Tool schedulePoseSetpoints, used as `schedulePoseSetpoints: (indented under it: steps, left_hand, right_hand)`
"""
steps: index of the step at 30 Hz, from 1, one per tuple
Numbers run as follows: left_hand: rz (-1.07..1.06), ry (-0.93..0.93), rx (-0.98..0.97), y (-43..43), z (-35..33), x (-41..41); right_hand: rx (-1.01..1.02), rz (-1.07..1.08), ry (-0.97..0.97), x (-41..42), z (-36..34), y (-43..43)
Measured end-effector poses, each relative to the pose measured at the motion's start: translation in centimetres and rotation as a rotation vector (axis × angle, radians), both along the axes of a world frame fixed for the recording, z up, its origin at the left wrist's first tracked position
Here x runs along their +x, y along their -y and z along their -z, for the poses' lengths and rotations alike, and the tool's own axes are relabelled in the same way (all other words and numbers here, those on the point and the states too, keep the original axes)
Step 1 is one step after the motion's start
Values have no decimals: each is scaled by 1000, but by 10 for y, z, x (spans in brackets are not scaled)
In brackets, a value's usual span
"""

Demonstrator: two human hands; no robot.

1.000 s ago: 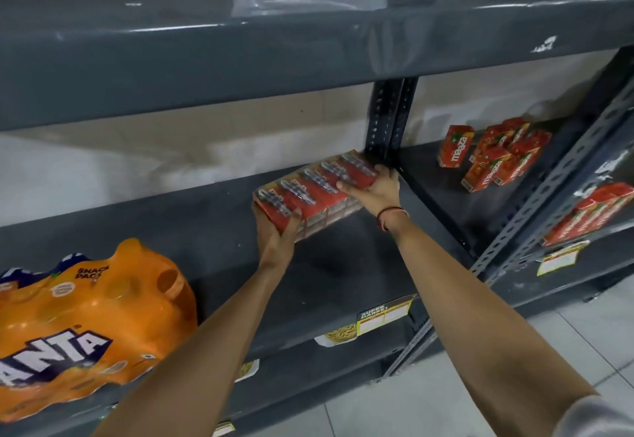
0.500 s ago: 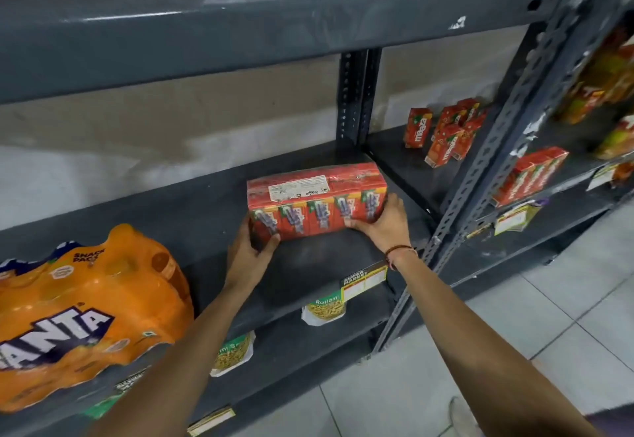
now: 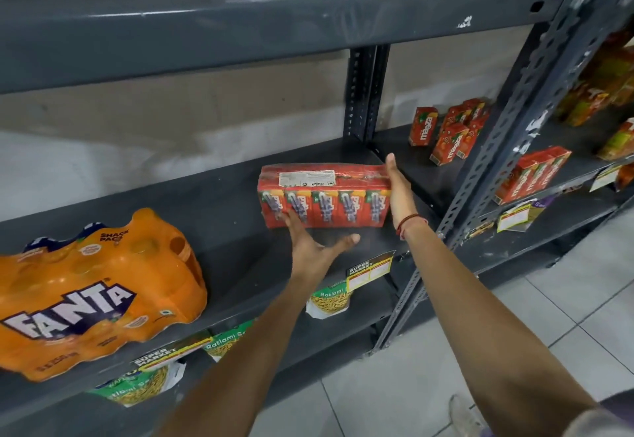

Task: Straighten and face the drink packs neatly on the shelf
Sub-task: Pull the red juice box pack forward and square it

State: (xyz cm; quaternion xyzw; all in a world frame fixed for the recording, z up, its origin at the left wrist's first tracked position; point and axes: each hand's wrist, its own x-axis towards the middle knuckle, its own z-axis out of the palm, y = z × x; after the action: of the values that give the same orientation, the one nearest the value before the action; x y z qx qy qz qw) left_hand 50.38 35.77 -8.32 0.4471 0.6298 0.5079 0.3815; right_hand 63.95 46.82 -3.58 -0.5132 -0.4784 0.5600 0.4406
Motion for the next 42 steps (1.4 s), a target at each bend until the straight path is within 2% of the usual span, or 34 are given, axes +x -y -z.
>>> schedulePoseSetpoints:
  steps: [3,5,9,14,19,24,27,31,35,42]
  left_hand:
    - [149,-284,-82,-11,3,-5]
    - [225,-379,-124,-11,2,8]
    - [196,-343,-104,-11,3,25]
    - [233,-231,-46,-7,5,-9]
    - [318,-363,-38,2,-4,-46]
    - [181,-325,13,19,2,-91]
    - [-76,-293,9,34,15,-103]
    - [-378,-152,97,61,21,-63]
    - [-354,-17,150,60,14,-22]
    - [-389,-171,88,48,15,-12]
  right_hand:
    - [40,134,-64,5,15,16]
    - [70,193,-93,10,26,32]
    - [164,255,-128,11,41,64]
    - [253,400,-119,-8,36,106]
    - [349,422,-91,-39,47,135]
    - [381,255,0,-77,58,161]
    - [360,85,5,-78,50,153]
    - [335,141,38,-64,21,101]
    - [203,49,169,-58,1,24]
    - [16,-112,152,-67,-17,-39]
